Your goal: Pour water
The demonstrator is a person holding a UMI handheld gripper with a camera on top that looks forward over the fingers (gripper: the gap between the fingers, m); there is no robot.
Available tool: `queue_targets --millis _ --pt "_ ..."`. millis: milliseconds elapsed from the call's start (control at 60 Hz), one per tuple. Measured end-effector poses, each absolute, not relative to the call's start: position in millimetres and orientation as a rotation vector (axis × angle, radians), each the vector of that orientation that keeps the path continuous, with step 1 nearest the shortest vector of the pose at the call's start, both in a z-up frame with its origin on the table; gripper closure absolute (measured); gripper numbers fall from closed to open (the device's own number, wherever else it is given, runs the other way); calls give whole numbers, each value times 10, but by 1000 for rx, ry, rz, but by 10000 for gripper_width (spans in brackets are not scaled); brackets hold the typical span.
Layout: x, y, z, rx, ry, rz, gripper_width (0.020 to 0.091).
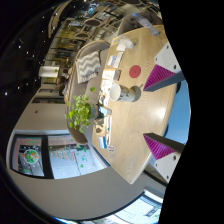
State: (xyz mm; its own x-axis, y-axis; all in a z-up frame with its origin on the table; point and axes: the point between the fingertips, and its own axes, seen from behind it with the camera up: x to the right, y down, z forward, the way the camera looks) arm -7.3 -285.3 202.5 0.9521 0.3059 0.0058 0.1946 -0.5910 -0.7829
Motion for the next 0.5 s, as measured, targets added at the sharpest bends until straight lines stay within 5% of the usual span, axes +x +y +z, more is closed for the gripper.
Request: queue_targets --millis 283,500 --pt "901 -2762 1940 -2193 -249 118 249" --pt "2112 -2821 1599 -2189 -144 59 250"
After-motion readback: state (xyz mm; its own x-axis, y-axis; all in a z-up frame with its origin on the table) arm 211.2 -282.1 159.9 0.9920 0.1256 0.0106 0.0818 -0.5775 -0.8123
